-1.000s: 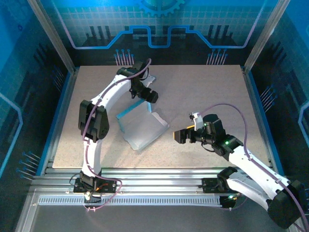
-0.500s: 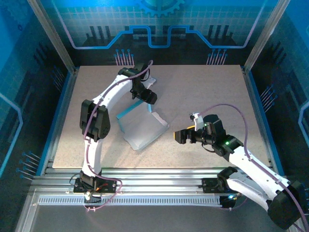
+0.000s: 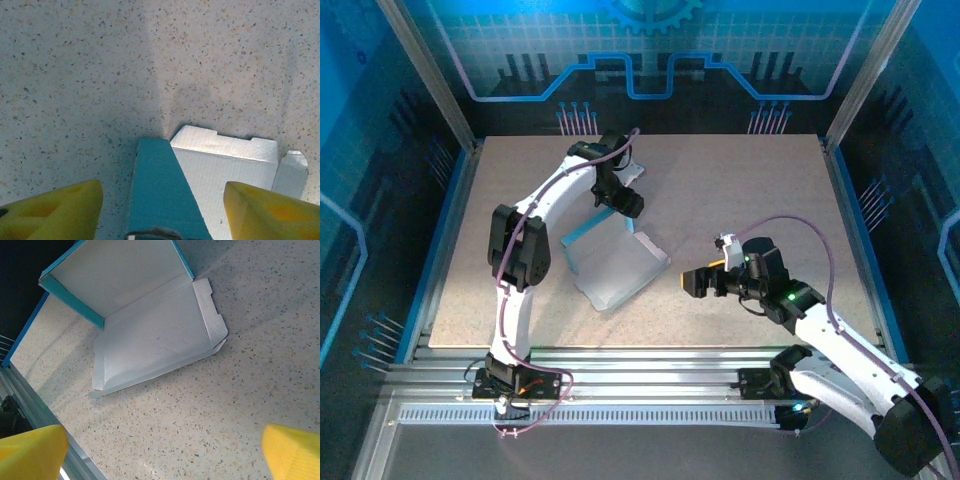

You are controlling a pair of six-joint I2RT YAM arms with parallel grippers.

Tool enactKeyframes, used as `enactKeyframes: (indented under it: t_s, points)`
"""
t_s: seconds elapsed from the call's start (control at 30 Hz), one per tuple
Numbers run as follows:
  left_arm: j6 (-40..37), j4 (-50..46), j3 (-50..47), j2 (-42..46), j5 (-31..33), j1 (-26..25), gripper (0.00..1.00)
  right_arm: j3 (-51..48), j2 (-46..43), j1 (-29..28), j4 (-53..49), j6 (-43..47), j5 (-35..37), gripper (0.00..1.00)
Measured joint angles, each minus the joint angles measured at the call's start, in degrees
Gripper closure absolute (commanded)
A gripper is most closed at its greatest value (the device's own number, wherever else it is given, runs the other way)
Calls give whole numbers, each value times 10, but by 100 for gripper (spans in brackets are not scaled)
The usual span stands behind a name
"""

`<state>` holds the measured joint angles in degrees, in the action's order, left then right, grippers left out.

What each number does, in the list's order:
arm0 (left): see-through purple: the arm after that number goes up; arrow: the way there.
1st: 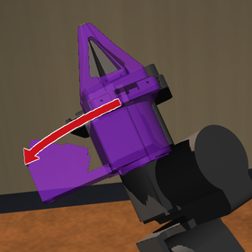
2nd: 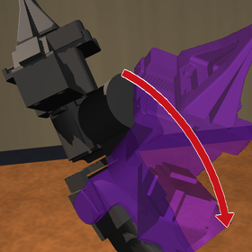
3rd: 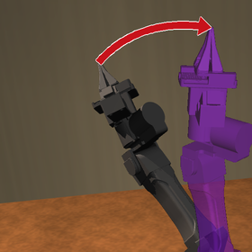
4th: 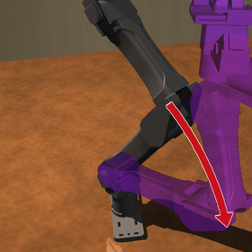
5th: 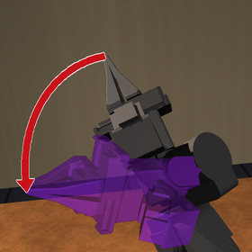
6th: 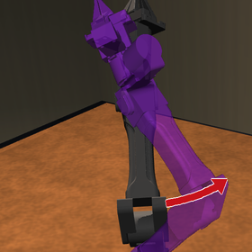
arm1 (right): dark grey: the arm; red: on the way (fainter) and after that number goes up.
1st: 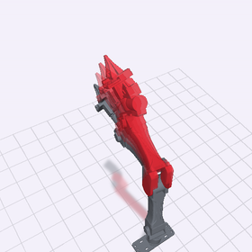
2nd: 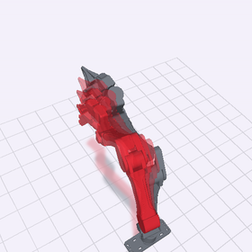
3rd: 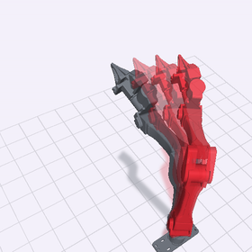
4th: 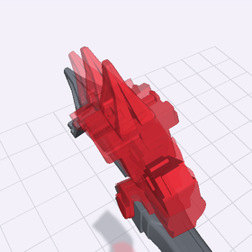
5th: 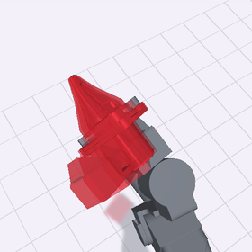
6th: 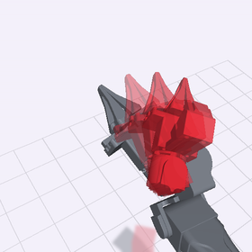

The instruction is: Fold the paper box

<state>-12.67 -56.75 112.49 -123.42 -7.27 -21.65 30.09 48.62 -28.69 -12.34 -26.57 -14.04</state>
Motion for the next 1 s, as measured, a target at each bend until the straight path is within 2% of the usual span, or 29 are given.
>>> enactKeyframes:
  t_s: [1.0]
  points:
    - [-25,2,0,-4,14,0,46,-14,5,3,14,-3,-2,0]
